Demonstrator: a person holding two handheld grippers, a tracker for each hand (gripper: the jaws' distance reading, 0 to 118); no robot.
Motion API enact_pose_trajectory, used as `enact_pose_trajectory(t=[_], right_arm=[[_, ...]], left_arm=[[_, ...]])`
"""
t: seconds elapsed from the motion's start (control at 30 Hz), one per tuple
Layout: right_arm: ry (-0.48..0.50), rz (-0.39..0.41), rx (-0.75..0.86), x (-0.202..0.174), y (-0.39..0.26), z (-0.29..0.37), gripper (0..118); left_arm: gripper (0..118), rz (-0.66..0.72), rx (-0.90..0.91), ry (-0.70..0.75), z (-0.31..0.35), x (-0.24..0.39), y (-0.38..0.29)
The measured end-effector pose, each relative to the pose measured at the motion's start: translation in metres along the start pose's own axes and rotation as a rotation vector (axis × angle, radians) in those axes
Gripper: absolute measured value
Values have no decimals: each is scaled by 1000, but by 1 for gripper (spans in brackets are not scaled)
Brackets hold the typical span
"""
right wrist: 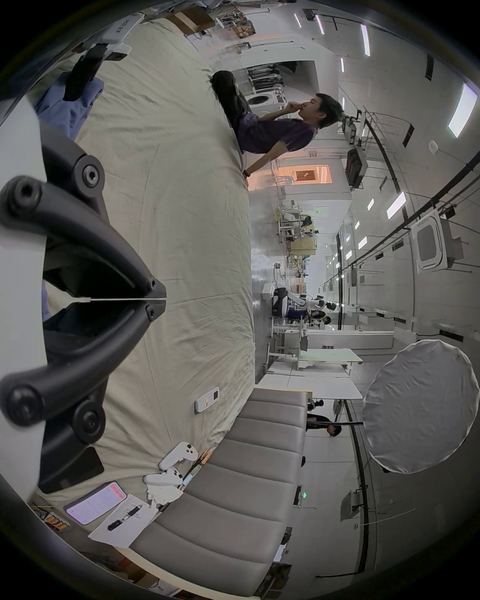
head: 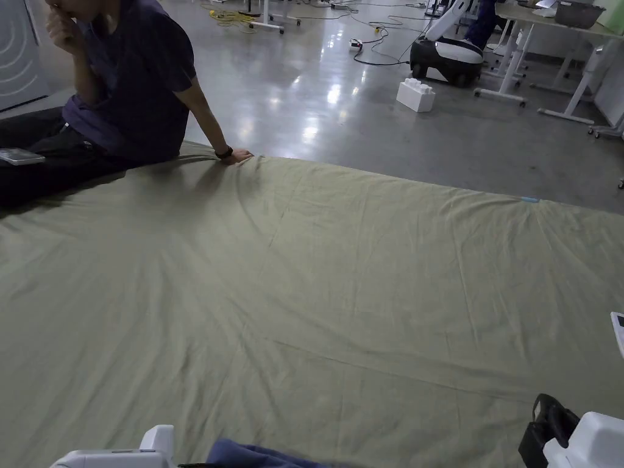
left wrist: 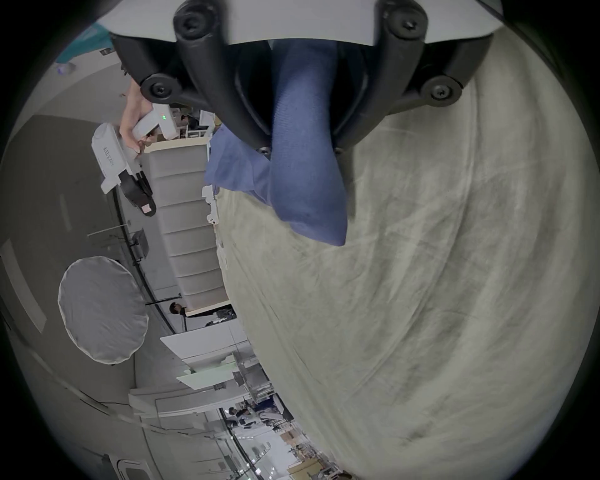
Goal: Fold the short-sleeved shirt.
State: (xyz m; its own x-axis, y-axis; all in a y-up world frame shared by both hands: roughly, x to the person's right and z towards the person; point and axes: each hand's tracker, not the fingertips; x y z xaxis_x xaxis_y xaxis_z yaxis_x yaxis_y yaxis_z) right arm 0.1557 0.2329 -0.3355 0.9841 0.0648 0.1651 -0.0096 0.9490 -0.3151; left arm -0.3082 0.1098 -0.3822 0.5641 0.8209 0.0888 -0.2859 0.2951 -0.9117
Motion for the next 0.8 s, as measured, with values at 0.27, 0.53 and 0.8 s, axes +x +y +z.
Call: enact_pose_trajectory(t=[0.27,0.53,0.8], right_arm=[[7,8,14,0,4,1,2],[14,-14,23,1,2,2,2],[29,-34,22,0,0,1,2]], left_arm=[[14,-183,8,217,62,51,35],[14,-296,29,555,85,111,42],[14,-348,-4,581,45,147,26]])
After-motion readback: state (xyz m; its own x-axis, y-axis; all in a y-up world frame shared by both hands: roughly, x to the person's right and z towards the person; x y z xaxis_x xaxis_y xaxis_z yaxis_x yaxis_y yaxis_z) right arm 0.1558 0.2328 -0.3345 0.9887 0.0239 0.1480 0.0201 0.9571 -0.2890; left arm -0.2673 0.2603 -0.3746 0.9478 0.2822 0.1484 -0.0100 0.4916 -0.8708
